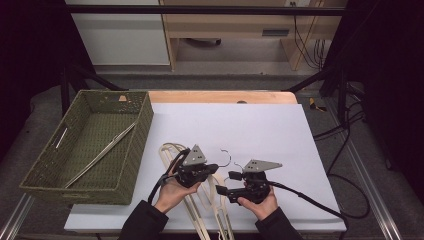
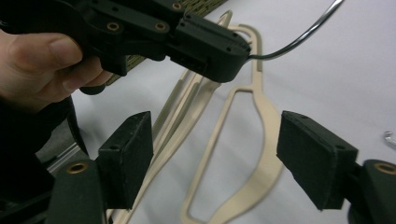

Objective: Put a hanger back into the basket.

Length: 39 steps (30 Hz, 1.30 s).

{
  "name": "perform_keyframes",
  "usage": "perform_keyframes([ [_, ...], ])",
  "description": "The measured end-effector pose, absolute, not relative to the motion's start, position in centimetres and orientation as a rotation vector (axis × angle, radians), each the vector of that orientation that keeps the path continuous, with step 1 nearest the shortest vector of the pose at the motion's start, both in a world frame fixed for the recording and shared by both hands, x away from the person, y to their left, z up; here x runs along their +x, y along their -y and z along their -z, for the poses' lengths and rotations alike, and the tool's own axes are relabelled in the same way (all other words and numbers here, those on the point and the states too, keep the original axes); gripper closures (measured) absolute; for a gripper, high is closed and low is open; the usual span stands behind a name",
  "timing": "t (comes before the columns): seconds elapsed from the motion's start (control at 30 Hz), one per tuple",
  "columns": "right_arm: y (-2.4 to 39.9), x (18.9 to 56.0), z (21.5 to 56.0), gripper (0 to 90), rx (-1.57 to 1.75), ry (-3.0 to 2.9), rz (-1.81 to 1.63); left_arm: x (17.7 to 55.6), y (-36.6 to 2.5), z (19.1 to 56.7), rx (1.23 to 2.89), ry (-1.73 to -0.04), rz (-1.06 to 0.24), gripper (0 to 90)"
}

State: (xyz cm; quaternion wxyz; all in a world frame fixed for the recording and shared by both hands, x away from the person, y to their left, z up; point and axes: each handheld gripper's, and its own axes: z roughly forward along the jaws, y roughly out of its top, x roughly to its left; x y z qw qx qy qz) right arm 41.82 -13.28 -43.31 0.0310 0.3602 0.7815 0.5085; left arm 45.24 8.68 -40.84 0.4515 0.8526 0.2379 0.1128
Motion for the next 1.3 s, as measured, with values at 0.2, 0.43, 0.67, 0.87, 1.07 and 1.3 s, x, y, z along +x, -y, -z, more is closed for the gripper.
perform_keyframes([
  [0.2, 12.1, 42.2, 44.3, 40.2, 1.156, -2.445, -1.55, 45.3, -8.7, 40.8, 2.105, -0.59, -0.28, 88.7],
  [0.43, 11.5, 42.7, 45.2, 58.6, 1.181, -2.491, -1.6, 45.3, -8.4, 41.1, 2.111, -0.595, -0.281, 88.7],
  [0.67, 11.3, 43.0, 45.4, 71.7, 1.23, -2.515, -1.642, 45.3, -8.2, 41.4, 2.11, -0.61, -0.275, 88.6],
  [0.87, 11.3, 43.1, 45.4, 74.9, 1.301, -2.515, -1.662, 45.2, -8.4, 41.2, 2.108, -0.614, -0.273, 88.3],
  [1.07, 11.3, 43.3, 45.3, 76.9, 1.374, -2.508, -1.674, 45.0, -9.4, 39.9, 2.081, -0.613, -0.266, 73.8],
  [1.3, 11.3, 43.4, 45.0, 78.7, 1.444, -2.486, -1.697, 44.1, -13.3, 37.6, 1.988, -0.662, -0.344, 43.6],
])
